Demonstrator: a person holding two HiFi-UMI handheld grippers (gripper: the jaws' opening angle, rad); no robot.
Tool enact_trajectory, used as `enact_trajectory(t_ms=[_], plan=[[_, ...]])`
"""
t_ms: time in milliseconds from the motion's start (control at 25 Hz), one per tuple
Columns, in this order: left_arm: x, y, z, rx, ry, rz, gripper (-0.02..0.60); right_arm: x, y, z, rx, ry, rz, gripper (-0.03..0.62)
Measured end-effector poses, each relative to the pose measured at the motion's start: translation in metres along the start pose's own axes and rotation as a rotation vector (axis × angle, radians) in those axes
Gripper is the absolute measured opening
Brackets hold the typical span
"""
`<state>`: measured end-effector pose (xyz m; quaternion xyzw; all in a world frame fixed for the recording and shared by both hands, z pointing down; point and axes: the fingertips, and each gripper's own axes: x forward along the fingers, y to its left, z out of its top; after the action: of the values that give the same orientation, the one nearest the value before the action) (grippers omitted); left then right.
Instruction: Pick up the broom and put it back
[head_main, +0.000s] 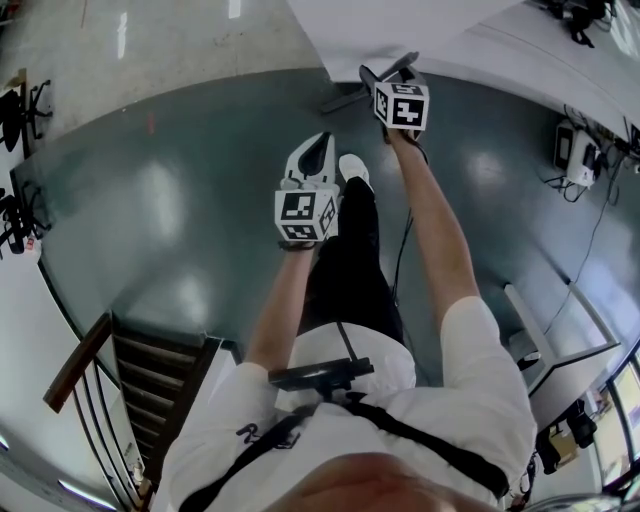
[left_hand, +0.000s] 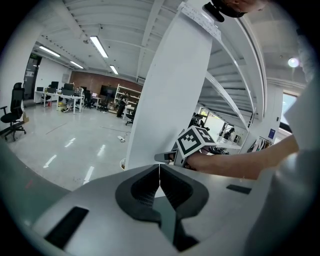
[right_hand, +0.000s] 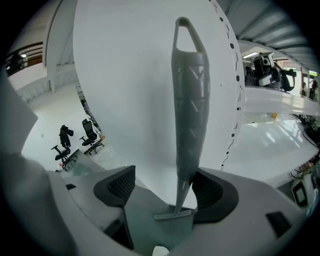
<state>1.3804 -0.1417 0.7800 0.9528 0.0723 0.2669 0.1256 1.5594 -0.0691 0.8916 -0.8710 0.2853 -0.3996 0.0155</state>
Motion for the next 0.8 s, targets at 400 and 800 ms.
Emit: enact_trajectory(t_ms=[400,800], plan=[[0.009,-0.017,-0.007,-0.001,0.013,-0.013,0.012,-0.008,-0.017,-0.006,-0.125,0.001,0.000,0.097],[0.007,-0.019,-0.011,-0.007,0.019,-0.007,0.012,-0.019,0.002,-0.011,-0.133,0.164,0.022,0.094]])
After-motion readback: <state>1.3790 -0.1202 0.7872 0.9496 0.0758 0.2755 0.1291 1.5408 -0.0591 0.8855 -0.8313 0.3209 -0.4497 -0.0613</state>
